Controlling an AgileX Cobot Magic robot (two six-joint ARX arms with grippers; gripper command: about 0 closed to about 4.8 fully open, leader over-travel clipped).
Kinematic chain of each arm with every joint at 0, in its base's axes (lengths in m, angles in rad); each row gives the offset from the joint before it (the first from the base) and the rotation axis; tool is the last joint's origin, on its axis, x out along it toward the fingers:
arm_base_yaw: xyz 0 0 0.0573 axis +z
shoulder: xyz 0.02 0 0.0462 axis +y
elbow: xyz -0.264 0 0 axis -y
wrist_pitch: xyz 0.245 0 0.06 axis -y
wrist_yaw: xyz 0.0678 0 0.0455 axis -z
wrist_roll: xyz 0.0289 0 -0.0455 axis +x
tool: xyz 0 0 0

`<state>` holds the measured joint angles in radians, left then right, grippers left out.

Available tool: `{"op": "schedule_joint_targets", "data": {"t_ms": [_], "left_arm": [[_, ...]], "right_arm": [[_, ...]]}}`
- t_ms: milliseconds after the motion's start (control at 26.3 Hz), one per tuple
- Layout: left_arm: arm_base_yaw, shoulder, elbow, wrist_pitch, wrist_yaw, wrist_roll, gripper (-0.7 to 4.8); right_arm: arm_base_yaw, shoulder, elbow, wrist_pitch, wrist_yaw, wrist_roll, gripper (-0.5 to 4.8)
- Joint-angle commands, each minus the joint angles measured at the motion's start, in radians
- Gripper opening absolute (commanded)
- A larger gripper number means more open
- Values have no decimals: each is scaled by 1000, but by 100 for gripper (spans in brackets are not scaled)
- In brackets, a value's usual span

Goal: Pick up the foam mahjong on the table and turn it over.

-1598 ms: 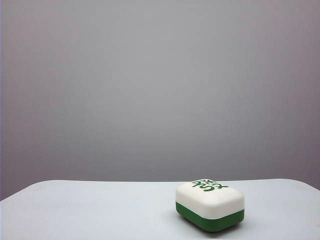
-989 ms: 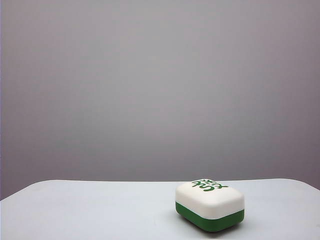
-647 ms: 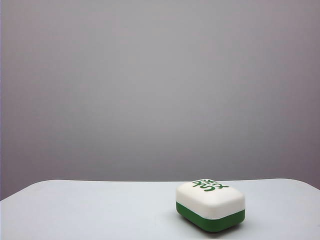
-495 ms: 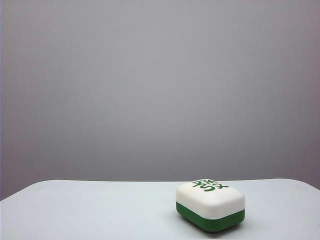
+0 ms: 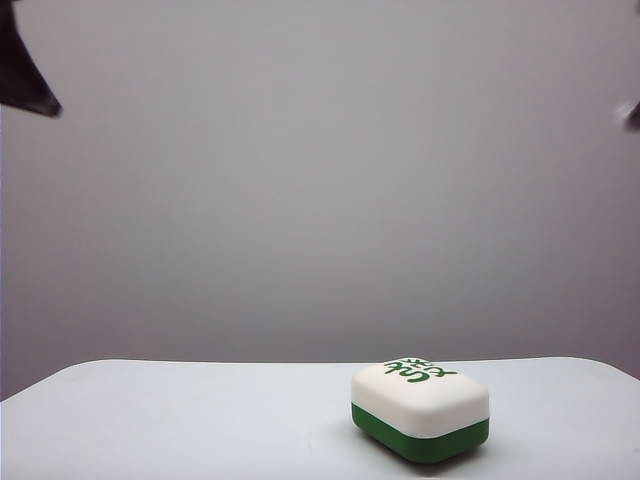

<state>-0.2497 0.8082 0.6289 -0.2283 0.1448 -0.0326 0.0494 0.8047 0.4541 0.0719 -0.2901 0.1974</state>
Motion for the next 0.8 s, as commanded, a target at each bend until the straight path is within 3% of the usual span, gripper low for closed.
{"op": "schedule_joint_targets", "data": {"t_ms": [38,342,381,419,495,685,723,799], "left_arm": [[0,66,6,-3,137,26,-5],[-1,120,6,-5,212,29,-5],[-1,120,6,-5,212,29,-5],[-1,120,6,-5,217,29,-5],[-1,120,6,-5,217,29,-5],[-1,122,6,-15,241,25,-5],[-3,122,5,-20,274,25,-5],[-6,122,5,-21,323,26,-5]], "right_arm": [[1,251,76,68,-125,3,-6],[8,719,213,135,-345,4,1],[9,757,225,137,-364,4,19],[12,825,249,140,-402,4,87],[20,890,274,142,-424,5,151],[32,1003,320,141,-433,4,190],[34,1033,336,137,-462,4,222],[45,1052,347,128,-471,4,226]]}}
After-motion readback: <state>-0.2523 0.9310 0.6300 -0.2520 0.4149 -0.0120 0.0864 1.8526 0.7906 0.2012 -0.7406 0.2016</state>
